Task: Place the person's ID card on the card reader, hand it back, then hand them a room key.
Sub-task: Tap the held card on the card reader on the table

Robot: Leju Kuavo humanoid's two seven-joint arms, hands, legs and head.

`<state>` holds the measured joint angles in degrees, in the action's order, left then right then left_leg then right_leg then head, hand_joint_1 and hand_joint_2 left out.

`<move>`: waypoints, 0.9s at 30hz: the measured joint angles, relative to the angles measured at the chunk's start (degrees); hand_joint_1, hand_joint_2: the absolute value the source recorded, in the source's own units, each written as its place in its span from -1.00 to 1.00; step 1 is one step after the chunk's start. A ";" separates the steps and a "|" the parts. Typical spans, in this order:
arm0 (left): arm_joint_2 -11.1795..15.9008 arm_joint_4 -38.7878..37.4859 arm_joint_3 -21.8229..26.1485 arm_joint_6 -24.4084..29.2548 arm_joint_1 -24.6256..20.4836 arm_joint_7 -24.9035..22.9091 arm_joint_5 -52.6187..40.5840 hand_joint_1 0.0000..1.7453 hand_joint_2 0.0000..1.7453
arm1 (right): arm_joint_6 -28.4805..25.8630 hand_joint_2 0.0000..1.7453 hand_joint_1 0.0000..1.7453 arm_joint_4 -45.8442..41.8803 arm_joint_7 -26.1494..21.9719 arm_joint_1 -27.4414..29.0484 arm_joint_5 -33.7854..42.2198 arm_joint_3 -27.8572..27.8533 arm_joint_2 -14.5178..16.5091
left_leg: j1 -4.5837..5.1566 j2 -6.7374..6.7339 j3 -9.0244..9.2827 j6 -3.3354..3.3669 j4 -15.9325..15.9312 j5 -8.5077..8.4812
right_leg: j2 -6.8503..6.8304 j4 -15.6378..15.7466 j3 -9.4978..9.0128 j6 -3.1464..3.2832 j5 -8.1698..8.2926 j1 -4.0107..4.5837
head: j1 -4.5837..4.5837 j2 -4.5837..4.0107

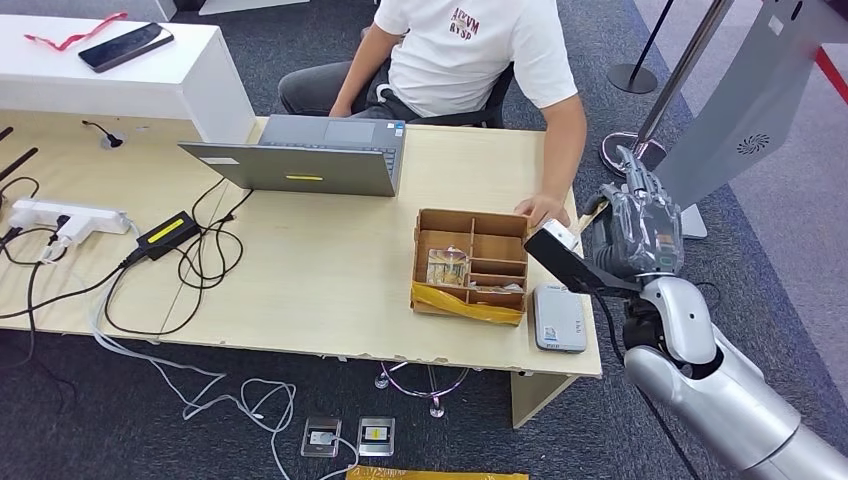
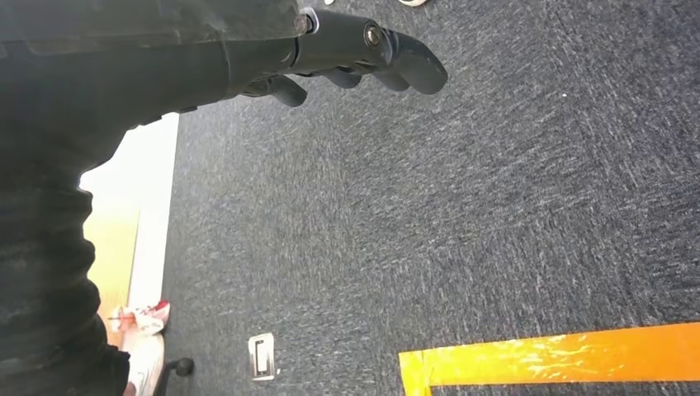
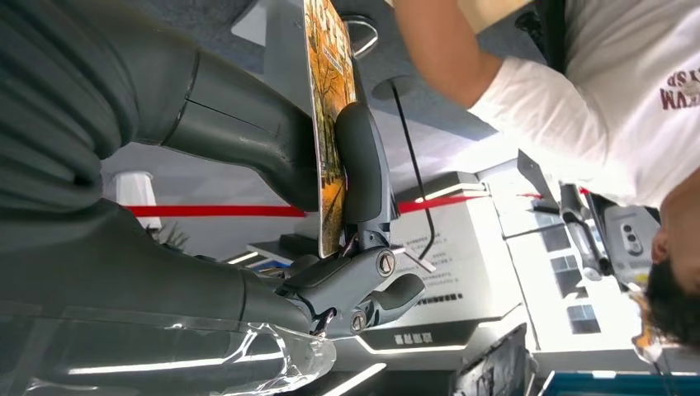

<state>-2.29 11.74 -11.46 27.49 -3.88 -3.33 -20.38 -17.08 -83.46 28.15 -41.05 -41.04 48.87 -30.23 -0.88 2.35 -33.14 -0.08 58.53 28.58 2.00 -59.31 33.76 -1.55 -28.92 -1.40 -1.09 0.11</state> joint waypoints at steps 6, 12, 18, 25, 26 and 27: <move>0.12 0.30 -1.10 0.18 0.21 -0.24 0.88 -1.00 1.00 | 0.47 1.00 1.00 0.77 -0.04 1.14 0.84 0.11 -0.33 | 0.00 -0.12 0.01 -0.03 0.00 0.03 | 0.09 0.00 0.02 0.00 0.00 0.00 | 0.00 0.00; 0.19 0.43 -1.48 0.26 0.21 -0.37 1.87 -1.00 1.00 | 0.73 1.00 1.00 2.05 -0.37 2.39 1.90 0.33 -0.52 | 0.00 -0.12 0.01 -0.03 0.00 0.03 | 0.09 0.00 0.02 0.00 0.00 0.00 | -0.01 0.00; 0.27 0.58 -2.61 0.55 0.21 -0.56 3.46 -1.00 1.00 | 0.47 1.00 1.00 5.62 -0.70 5.79 3.72 0.61 -0.59 | 0.00 -0.14 0.01 -0.03 0.00 0.04 | 0.10 0.00 0.03 0.00 0.00 0.00 | 0.00 0.01; 0.29 0.61 -3.11 0.60 0.20 -0.56 5.07 -1.00 1.00 | 1.68 1.00 0.96 8.31 -1.15 6.32 4.27 1.97 -0.09 | 0.00 -0.14 0.01 -0.03 0.00 0.04 | 0.10 0.00 0.02 0.00 0.00 0.00 | 0.00 0.00; 0.30 0.61 -3.33 0.64 0.20 -0.56 5.31 -1.00 1.00 | 1.74 1.00 0.95 8.74 -1.26 6.41 4.44 2.18 0.05 | 0.00 -0.14 0.01 -0.03 0.00 0.04 | 0.10 -0.01 0.02 0.00 0.00 0.00 | 0.00 0.00; 0.30 0.61 -3.51 0.69 0.20 -0.56 5.57 -1.00 1.00 | 1.78 1.00 0.93 9.19 -1.38 6.52 4.55 2.40 0.23 | 0.00 -0.14 0.01 -0.03 0.00 0.04 | 0.10 -0.01 0.02 0.00 0.00 0.00 | 0.00 0.00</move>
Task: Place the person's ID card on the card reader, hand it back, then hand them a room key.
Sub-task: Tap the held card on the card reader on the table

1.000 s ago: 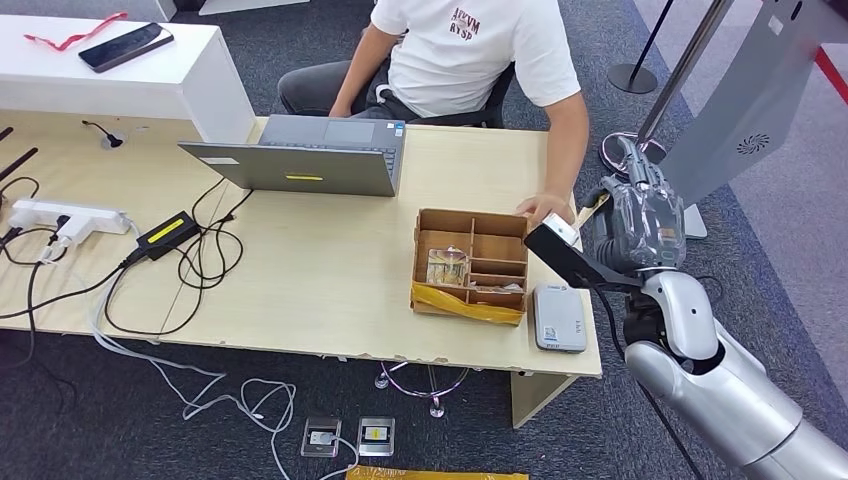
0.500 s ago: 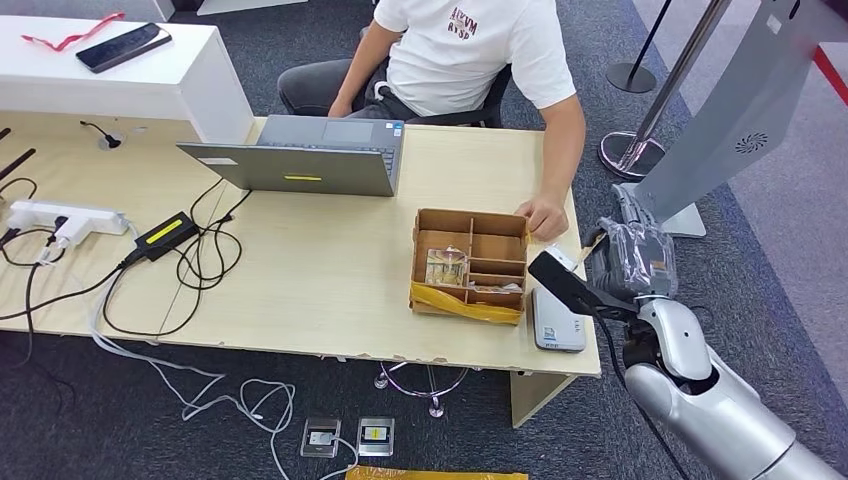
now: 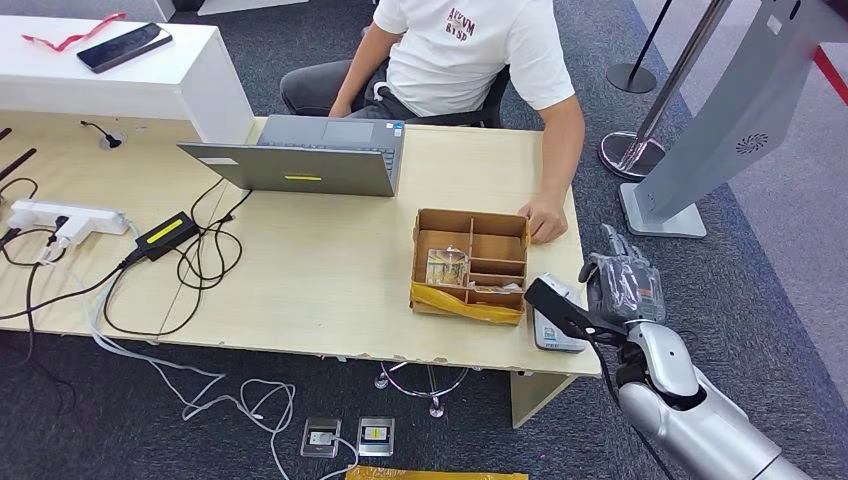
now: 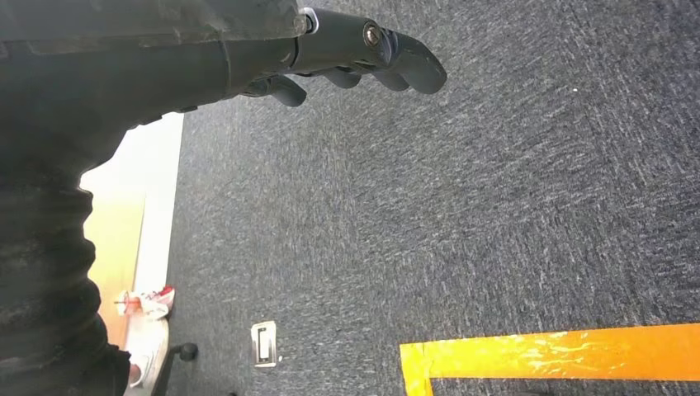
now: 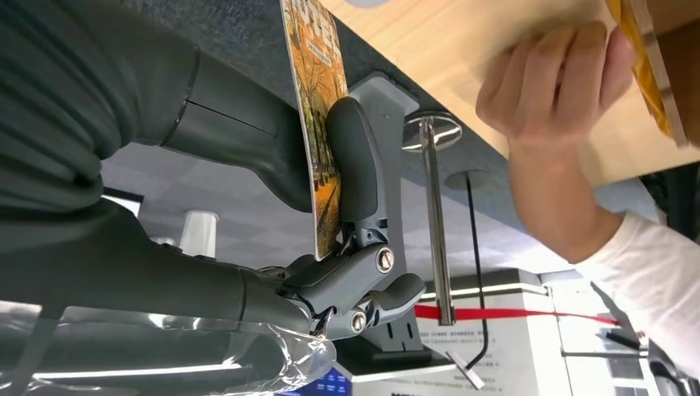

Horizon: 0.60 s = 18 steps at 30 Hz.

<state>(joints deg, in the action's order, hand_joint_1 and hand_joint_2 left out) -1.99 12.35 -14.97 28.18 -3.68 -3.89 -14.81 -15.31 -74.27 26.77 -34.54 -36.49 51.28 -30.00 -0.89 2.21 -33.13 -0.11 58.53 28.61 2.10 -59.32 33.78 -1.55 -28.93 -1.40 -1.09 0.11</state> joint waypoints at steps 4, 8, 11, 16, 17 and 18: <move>0.05 0.02 -0.40 0.12 -0.01 -0.03 0.86 -1.00 1.00 | 0.25 1.00 0.86 1.75 -0.70 0.44 0.40 0.77 0.84 | 0.00 0.00 0.00 0.00 0.00 0.00 | 0.00 0.00 0.00 0.00 0.00 0.00 | 0.00 0.00; 0.16 0.23 -0.86 0.13 -0.01 -0.09 1.72 -1.00 1.00 | 0.38 1.00 0.88 3.98 -1.65 0.65 1.18 1.59 2.00 | 0.00 0.00 0.00 0.00 0.00 0.00 | 0.00 0.00 0.00 0.00 0.00 0.00 | 0.01 0.00; 0.21 0.38 -1.41 0.13 -0.01 -0.19 2.25 -1.00 1.00 | 0.38 1.00 0.88 5.74 -2.44 0.82 1.86 2.08 2.89 | 0.00 0.00 0.00 0.00 0.00 0.00 | 0.00 0.00 0.00 0.00 0.00 0.00 | 0.00 0.00; 0.25 0.46 -1.94 0.14 -0.01 -0.28 3.25 -1.00 1.00 | 0.23 1.00 0.92 8.50 -3.80 1.01 2.98 2.80 4.37 | 0.00 0.00 0.01 0.00 0.00 0.00 | 0.00 0.00 0.00 0.00 0.00 0.00 | 0.00 0.00; 0.25 0.46 -2.01 0.16 -0.01 -0.32 3.45 -1.00 1.00 | 0.12 1.00 0.91 8.98 -4.02 1.01 3.19 2.87 4.66 | 0.00 0.00 0.01 0.00 0.00 0.00 | 0.01 0.00 -0.01 0.00 0.00 0.00 | 0.00 0.01; 0.26 0.46 -2.08 0.17 -0.01 -0.36 3.64 -1.00 1.00 | -0.04 1.00 0.92 9.48 -4.25 1.01 3.40 2.90 4.96 | 0.00 -0.01 0.02 0.00 0.00 0.00 | 0.01 0.00 -0.01 0.00 0.00 0.00 | 0.00 0.01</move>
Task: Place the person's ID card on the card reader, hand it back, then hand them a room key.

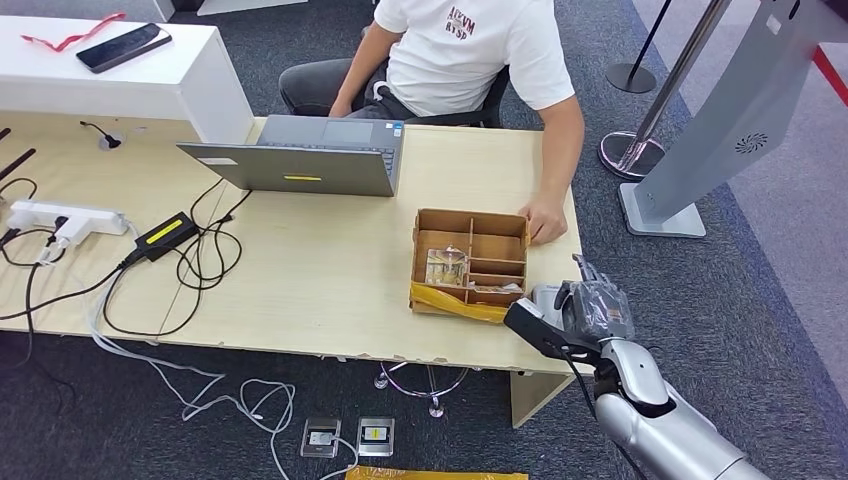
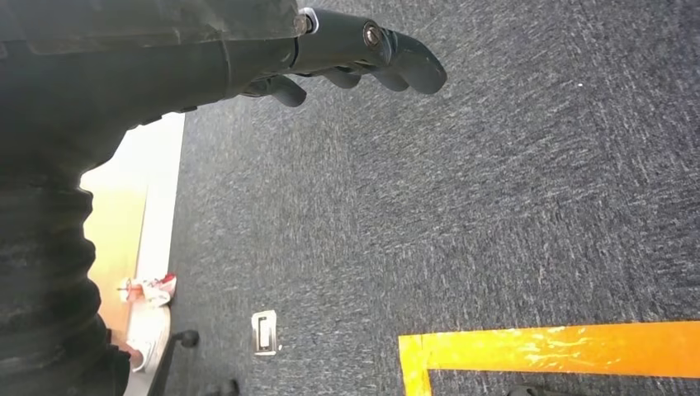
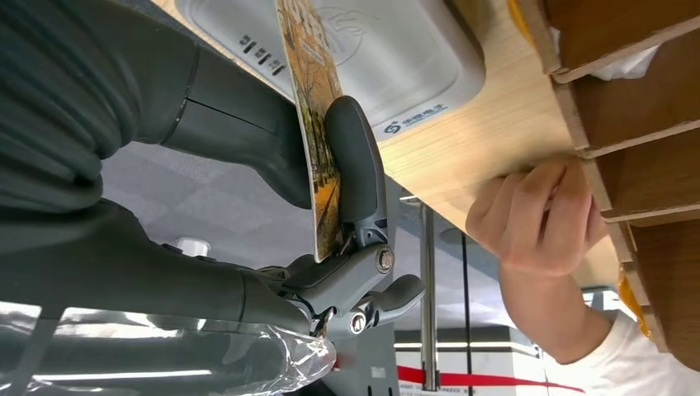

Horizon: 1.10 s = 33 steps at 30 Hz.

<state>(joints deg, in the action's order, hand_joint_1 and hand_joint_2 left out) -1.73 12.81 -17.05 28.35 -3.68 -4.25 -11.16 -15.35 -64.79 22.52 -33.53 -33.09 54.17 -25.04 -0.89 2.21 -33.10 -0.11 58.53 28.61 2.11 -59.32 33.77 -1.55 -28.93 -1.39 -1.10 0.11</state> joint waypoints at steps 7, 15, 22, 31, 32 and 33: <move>0.14 0.05 -1.10 0.10 0.00 -0.50 0.78 -1.00 1.00 | -0.68 1.00 0.95 3.34 -1.21 0.12 1.06 0.13 1.79 | 0.00 -0.01 0.04 0.00 0.00 0.00 | 0.00 0.00 -0.03 0.00 0.00 0.00 | 0.01 -0.01; 0.31 0.43 -1.64 0.11 0.02 -0.57 0.94 -1.00 1.00 | -1.00 1.00 0.95 5.55 -1.57 0.27 1.60 0.14 2.81 | 0.00 -0.01 0.06 0.00 0.00 0.00 | 0.01 0.00 -0.05 0.00 0.00 0.00 | 0.00 0.00; 0.32 0.50 -2.74 0.42 0.02 -0.58 2.74 -1.00 1.00 | -1.36 1.00 0.94 6.50 -1.77 0.00 1.27 0.15 3.27 | 0.00 -0.02 0.06 0.00 0.00 0.00 | 0.01 0.00 -0.05 0.00 0.00 0.00 | 0.00 0.00; 0.49 0.80 -4.38 1.44 0.05 -0.47 5.06 -1.00 1.00 | -3.19 1.00 0.93 7.00 -0.20 -3.10 -0.14 -0.03 3.04 | 0.00 -0.02 0.07 0.00 0.00 -0.01 | 0.01 0.00 -0.06 0.01 0.01 0.00 | 0.00 -0.01; 0.50 0.81 -4.59 1.56 0.06 -0.36 5.38 -1.00 1.00 | -3.26 1.00 0.91 6.92 0.27 -3.59 -0.46 -0.13 2.84 | 0.01 -0.02 0.07 0.00 0.01 -0.01 | 0.01 -0.01 -0.06 0.01 0.01 0.00 | 0.00 0.00; 0.52 0.81 -4.85 1.65 0.06 -0.23 5.72 -1.00 1.00 | -3.30 1.00 0.91 6.79 0.74 -4.15 -0.82 -0.30 2.58 | 0.01 -0.02 0.07 0.00 0.01 -0.01 | 0.01 -0.01 -0.06 0.01 0.01 0.00 | 0.00 0.00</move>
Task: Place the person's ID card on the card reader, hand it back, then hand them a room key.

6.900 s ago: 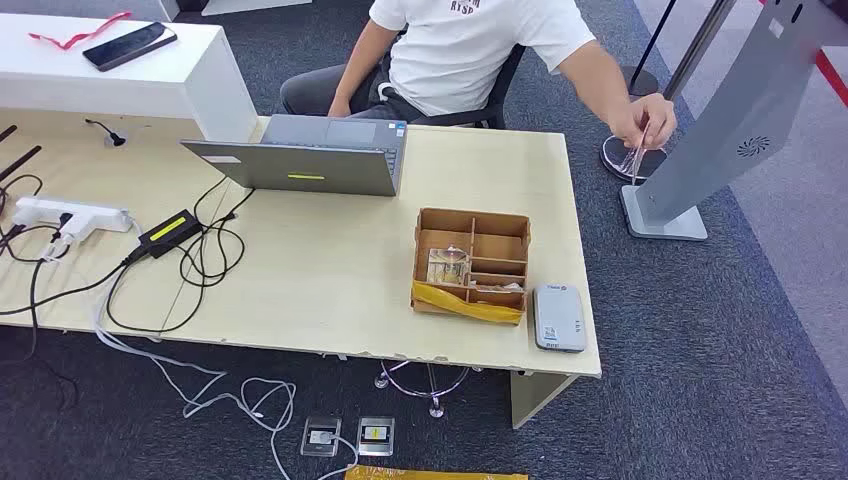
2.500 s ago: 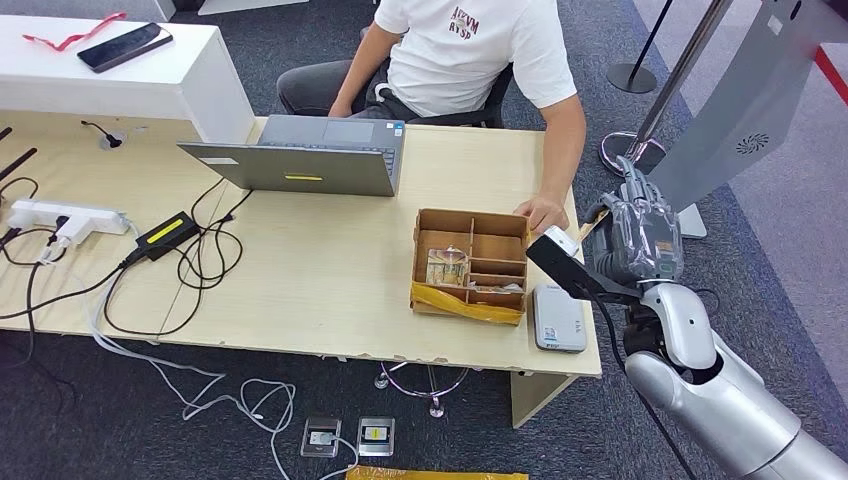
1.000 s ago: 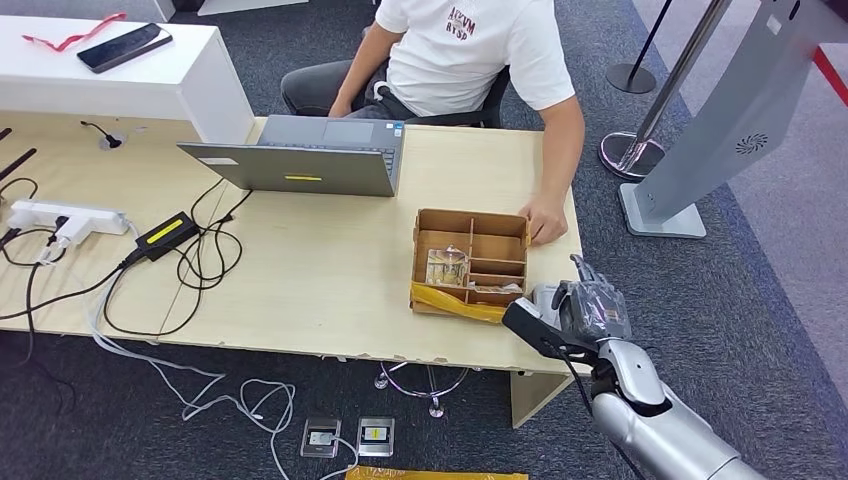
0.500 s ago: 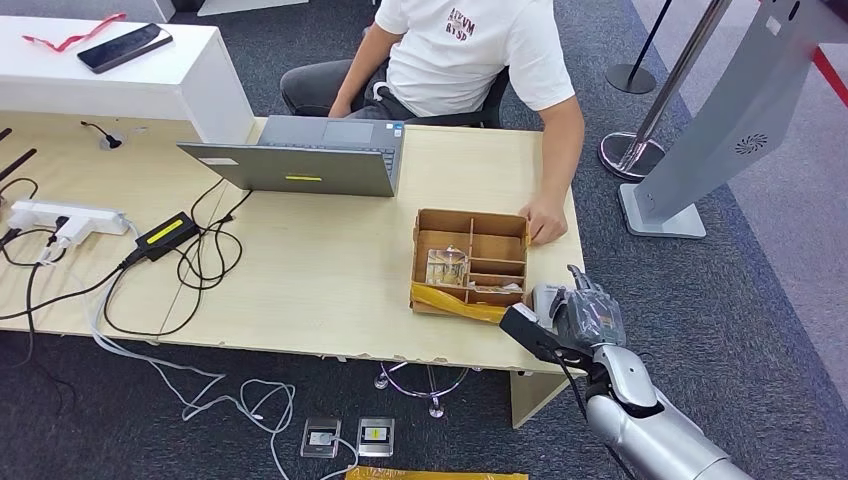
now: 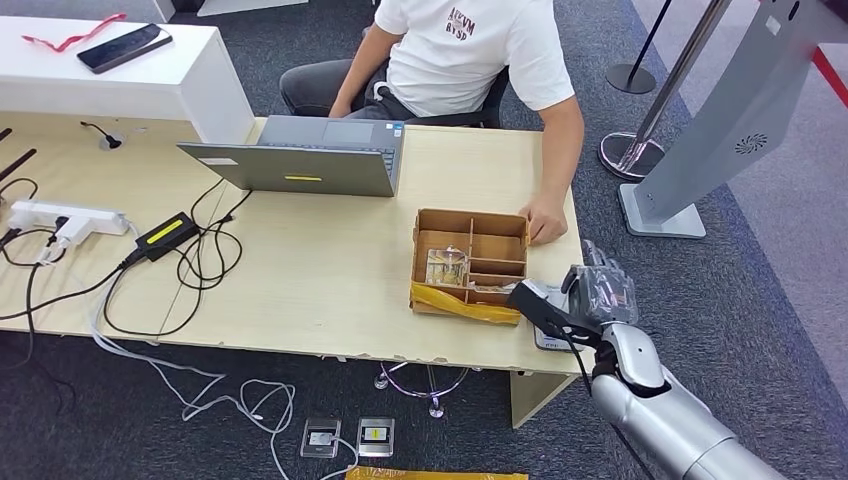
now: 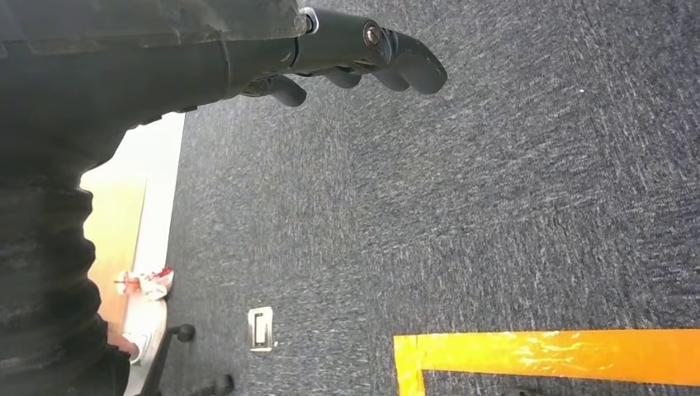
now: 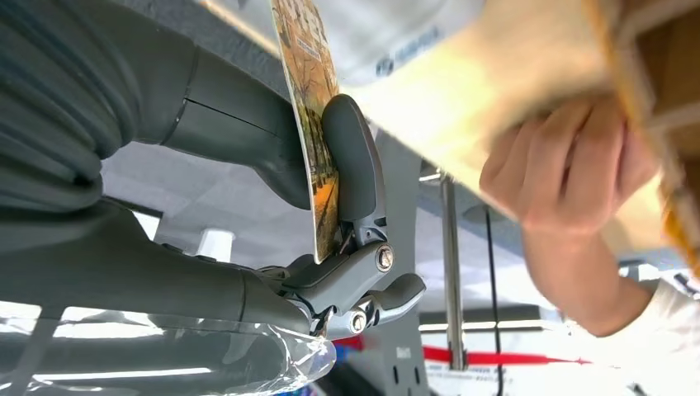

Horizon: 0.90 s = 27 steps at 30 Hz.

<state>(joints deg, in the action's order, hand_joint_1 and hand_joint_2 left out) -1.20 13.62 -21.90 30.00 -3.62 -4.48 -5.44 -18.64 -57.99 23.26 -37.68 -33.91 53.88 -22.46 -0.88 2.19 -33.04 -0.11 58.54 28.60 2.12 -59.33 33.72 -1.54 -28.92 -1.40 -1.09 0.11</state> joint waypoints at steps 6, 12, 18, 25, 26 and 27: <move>0.16 0.00 -1.51 0.42 0.02 0.63 1.64 -1.00 1.00 | 0.09 1.00 0.89 -1.72 2.05 -3.92 -1.76 -1.47 -1.73 | 0.00 0.00 -0.01 0.00 0.01 0.00 | 0.00 0.00 0.01 0.00 0.00 0.00 | -0.01 -0.01; 0.43 0.00 -3.07 1.05 0.04 1.03 2.44 -1.00 1.00 | -0.07 1.00 0.87 -4.90 3.75 -7.30 -3.29 -3.53 -3.89 | 0.00 0.00 0.00 0.00 0.01 0.00 | 0.00 0.00 0.01 0.00 0.00 0.00 | 0.00 -0.01; 0.68 0.00 -5.10 0.83 0.02 0.75 2.39 -1.00 1.00 | 0.07 1.00 0.89 -8.81 4.64 -9.83 -4.30 -5.72 -5.23 | 0.00 -0.01 0.00 0.00 0.01 0.00 | 0.01 0.00 0.01 0.00 0.00 0.00 | 0.00 -0.01; 1.07 0.27 -8.26 -0.50 -0.75 -1.42 1.06 -1.00 1.00 | 1.23 1.00 0.89 -9.49 3.80 -12.80 -5.57 -6.34 -4.38 | 0.00 0.00 -0.04 0.00 0.00 0.00 | 0.01 -0.04 0.01 0.00 0.00 0.00 | 0.00 -0.01; 1.17 0.41 -8.67 -0.62 -1.00 -1.72 1.06 -1.00 1.00 | 1.33 1.00 0.89 -9.19 3.23 -13.40 -5.74 -6.30 -3.89 | -0.01 0.00 -0.04 0.00 0.00 0.00 | 0.01 -0.05 0.01 0.00 0.00 0.00 | 0.00 -0.01; 1.27 0.55 -9.04 -0.67 -1.27 -1.94 1.14 -1.00 1.00 | 1.42 1.00 0.89 -8.68 2.64 -14.08 -5.83 -6.21 -3.30 | -0.01 0.00 -0.04 0.00 0.00 0.00 | 0.01 -0.06 0.01 0.00 0.00 0.01 | 0.01 -0.01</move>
<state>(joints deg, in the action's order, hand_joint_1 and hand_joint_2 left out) 0.07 14.16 -30.94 29.33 -4.89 -6.42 -4.30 -17.23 -66.67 25.90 -51.76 -39.74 47.67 -25.76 -0.89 2.19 -33.08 -0.12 58.54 28.60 2.13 -59.39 33.73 -1.54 -28.92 -1.39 -1.09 0.11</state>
